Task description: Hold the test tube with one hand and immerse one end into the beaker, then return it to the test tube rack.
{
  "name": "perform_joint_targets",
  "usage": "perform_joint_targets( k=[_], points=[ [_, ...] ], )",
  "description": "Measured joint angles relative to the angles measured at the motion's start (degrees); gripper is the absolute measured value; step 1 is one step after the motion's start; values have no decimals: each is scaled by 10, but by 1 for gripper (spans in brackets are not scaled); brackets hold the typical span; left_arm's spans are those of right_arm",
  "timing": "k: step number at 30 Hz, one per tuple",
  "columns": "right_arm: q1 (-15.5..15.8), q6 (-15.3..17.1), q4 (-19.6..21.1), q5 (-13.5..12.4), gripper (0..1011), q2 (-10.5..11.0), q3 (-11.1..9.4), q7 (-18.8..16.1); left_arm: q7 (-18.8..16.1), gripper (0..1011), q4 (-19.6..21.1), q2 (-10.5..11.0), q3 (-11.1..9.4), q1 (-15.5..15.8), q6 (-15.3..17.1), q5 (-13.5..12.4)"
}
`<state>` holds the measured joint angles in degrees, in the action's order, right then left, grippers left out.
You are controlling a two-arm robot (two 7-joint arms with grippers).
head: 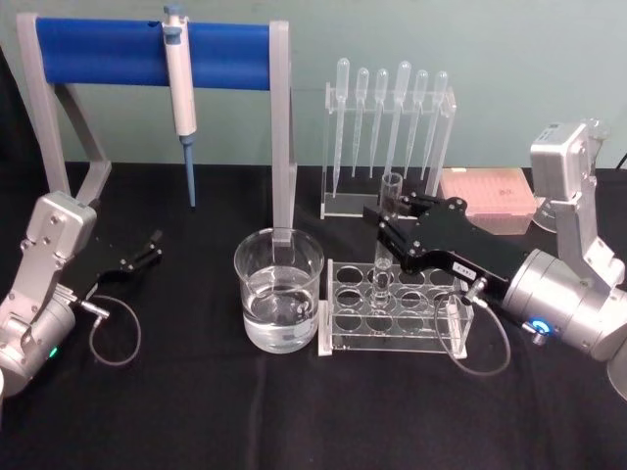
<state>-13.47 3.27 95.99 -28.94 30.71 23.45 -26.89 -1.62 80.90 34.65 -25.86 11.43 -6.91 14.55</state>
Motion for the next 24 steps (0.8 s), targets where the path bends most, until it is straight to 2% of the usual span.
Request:
perform_joint_targets(
  k=[13,24],
  points=[
    [-7,-9,-37,13,224,-9,11,-14,0,1000,0,0,0,0,0,0],
    [-17,8,-51,26,224,-11,21,-20,0,1000,0,0,0,0,0,0]
  ],
)
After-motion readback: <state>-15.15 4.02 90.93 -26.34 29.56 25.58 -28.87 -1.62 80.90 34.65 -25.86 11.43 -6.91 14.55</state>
